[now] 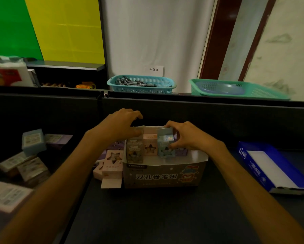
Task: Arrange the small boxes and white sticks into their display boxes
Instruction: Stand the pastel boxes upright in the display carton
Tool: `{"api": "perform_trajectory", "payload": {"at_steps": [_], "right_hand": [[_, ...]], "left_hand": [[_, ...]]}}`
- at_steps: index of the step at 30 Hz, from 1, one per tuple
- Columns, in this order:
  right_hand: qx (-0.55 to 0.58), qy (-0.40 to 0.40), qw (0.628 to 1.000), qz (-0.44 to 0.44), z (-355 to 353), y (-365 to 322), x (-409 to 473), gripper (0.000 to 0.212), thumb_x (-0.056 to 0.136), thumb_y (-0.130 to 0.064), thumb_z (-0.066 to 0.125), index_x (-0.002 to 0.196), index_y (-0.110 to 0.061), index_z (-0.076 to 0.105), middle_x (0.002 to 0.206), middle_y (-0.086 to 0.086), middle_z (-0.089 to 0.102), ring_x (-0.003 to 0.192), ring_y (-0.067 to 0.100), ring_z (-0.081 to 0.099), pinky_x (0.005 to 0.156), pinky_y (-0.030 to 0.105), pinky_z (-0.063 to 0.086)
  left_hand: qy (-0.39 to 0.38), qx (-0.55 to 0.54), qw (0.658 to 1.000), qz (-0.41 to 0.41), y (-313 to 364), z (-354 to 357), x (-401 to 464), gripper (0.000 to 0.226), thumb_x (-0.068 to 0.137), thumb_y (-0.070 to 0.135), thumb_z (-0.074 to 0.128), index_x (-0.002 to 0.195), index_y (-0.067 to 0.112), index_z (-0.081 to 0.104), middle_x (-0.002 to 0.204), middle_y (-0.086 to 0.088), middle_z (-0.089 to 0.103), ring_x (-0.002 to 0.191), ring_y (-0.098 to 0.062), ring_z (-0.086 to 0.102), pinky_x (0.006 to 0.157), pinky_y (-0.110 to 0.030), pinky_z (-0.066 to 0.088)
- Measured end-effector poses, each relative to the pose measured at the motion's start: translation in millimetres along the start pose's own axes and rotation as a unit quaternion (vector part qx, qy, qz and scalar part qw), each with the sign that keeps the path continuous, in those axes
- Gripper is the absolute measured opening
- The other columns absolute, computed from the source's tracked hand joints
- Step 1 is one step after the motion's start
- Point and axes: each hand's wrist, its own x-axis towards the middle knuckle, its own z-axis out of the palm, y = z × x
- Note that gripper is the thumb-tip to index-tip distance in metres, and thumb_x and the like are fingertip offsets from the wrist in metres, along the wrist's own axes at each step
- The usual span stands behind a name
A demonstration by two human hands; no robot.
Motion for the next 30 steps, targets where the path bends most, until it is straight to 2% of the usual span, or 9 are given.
{"api": "perform_trajectory", "payload": {"at_steps": [4, 8, 12, 22, 25, 30], "right_hand": [[-0.054, 0.008, 0.998, 0.011, 4.6, -1.8, 1.2, 0.048, 0.074, -0.019, 0.078, 0.114, -0.021, 0.052, 0.116, 0.001, 0.053, 0.101, 0.013, 0.052, 0.084, 0.028, 0.051], [-0.112, 0.008, 0.993, 0.036, 9.0, -2.3, 3.5, 0.051, 0.075, -0.023, 0.078, 0.119, -0.015, 0.052, 0.120, 0.003, 0.049, 0.106, 0.017, 0.049, 0.090, 0.030, 0.047], [-0.116, -0.005, 0.992, 0.054, 11.9, -0.8, 3.8, 0.052, 0.073, -0.023, 0.079, 0.118, -0.017, 0.053, 0.121, 0.004, 0.052, 0.107, 0.019, 0.051, 0.092, 0.036, 0.049], [-0.121, -0.008, 0.992, 0.045, 7.3, -5.2, -0.9, 0.052, 0.077, -0.028, 0.075, 0.121, -0.020, 0.049, 0.124, 0.002, 0.049, 0.111, 0.017, 0.047, 0.093, 0.034, 0.045], [-0.128, 0.017, 0.991, 0.035, 1.4, -6.1, -5.3, 0.053, 0.079, -0.037, 0.072, 0.124, -0.024, 0.048, 0.124, -0.002, 0.049, 0.110, 0.015, 0.048, 0.091, 0.035, 0.046], [-0.164, 0.093, 0.982, -0.014, 1.0, -14.9, -4.8, 0.053, 0.087, -0.044, 0.061, 0.133, -0.025, 0.043, 0.128, -0.001, 0.050, 0.117, 0.018, 0.045, 0.097, 0.034, 0.036]], "left_hand": [[0.001, -0.038, 0.999, -0.003, -2.6, 2.0, -4.2, 0.056, 0.084, 0.045, 0.061, 0.134, 0.029, 0.041, 0.132, -0.001, 0.048, 0.116, -0.018, 0.047, 0.094, -0.040, 0.046], [-0.002, -0.051, 0.999, -0.005, -3.0, 1.7, -6.5, 0.055, 0.084, 0.042, 0.062, 0.134, 0.029, 0.041, 0.132, 0.000, 0.048, 0.118, -0.018, 0.047, 0.096, -0.041, 0.045], [0.002, -0.056, 0.998, -0.008, -2.3, 1.1, -9.2, 0.055, 0.084, 0.040, 0.063, 0.134, 0.028, 0.042, 0.132, -0.001, 0.049, 0.117, -0.018, 0.048, 0.095, -0.040, 0.046], [0.012, -0.054, 0.998, -0.026, 5.3, -0.6, -17.1, 0.056, 0.085, 0.039, 0.063, 0.135, 0.027, 0.041, 0.134, -0.001, 0.047, 0.117, -0.018, 0.047, 0.095, -0.036, 0.045], [0.020, -0.045, 0.998, -0.032, 4.4, -2.4, -20.6, 0.056, 0.085, 0.038, 0.063, 0.135, 0.028, 0.041, 0.134, 0.000, 0.047, 0.118, -0.017, 0.047, 0.095, -0.035, 0.044], [0.048, -0.014, 0.996, -0.072, -1.3, -7.9, -34.9, 0.058, 0.086, 0.041, 0.061, 0.138, 0.027, 0.038, 0.136, 0.000, 0.045, 0.123, -0.019, 0.042, 0.099, -0.037, 0.042]]}}
